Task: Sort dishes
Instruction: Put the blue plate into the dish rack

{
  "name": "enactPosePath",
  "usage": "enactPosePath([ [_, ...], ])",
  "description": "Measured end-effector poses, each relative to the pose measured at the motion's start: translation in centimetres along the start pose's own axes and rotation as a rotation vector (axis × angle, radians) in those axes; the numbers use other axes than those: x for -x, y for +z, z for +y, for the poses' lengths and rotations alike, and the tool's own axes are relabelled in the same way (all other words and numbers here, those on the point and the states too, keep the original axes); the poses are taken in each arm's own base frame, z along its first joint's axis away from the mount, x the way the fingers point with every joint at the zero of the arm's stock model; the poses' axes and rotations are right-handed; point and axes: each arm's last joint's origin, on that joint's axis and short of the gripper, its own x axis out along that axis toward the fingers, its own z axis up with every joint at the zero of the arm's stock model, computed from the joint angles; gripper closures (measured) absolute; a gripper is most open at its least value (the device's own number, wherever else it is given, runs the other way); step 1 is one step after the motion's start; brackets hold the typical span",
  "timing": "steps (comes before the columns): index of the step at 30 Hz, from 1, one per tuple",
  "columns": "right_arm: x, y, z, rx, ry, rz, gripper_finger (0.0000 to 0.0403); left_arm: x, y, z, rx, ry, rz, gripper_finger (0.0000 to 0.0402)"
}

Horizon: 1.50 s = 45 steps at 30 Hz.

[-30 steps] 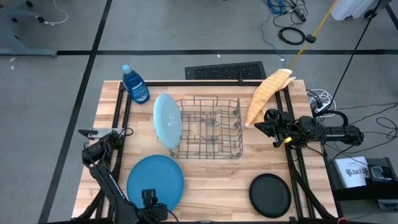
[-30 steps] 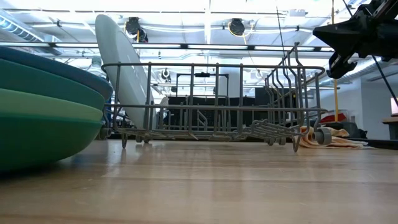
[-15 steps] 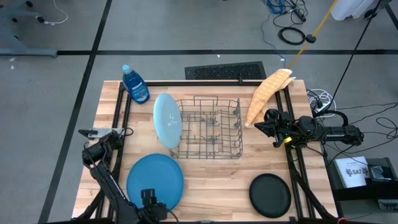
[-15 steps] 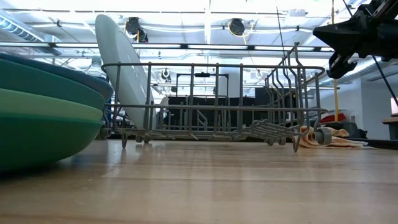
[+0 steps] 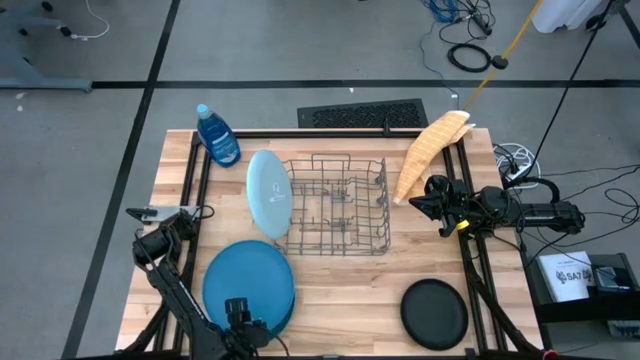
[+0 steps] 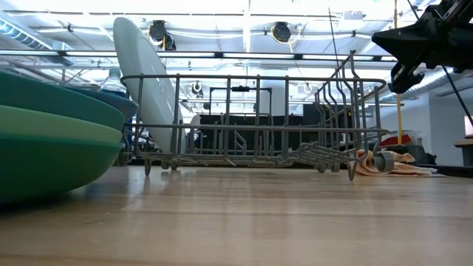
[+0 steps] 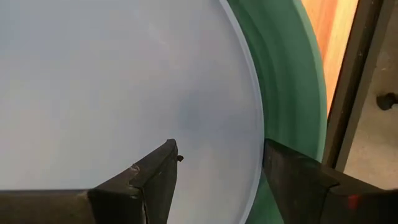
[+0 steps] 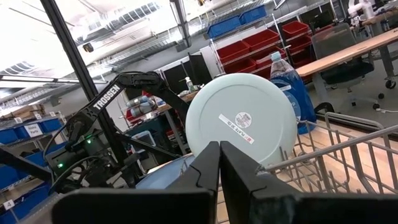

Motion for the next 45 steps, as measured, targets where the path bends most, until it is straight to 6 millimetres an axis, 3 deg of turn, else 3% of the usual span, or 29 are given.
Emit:
enactPosePath([
  [12, 0.0, 0.0, 0.0, 0.000, 0.000, 0.000, 0.0394, -0.1, 0.1, -0.3, 0.003, -0.028, -0.020, 0.0172],
  [22, 0.0, 0.0, 0.0, 0.000, 0.000, 0.000, 0.0394, -2.7, -0.1, -1.1, -0.041, 0.052, 0.028, 0.0172],
  [31, 0.0, 0.0, 0.0, 0.000, 0.000, -0.001, 0.0394, -3.2, -0.3, -0.8, -0.056, 0.120, 0.038, 0.0177],
  [36, 0.0, 0.0, 0.0, 0.005, 0.000, 0.000, 0.0394, -3.2, -0.4, -0.7, -0.060, 0.136, 0.041, 0.0229],
  [45, 0.0, 0.0, 0.0, 0.005, 0.000, 0.000, 0.0394, -3.2, -0.4, -0.6, -0.076, 0.141, 0.041, 0.0387],
])
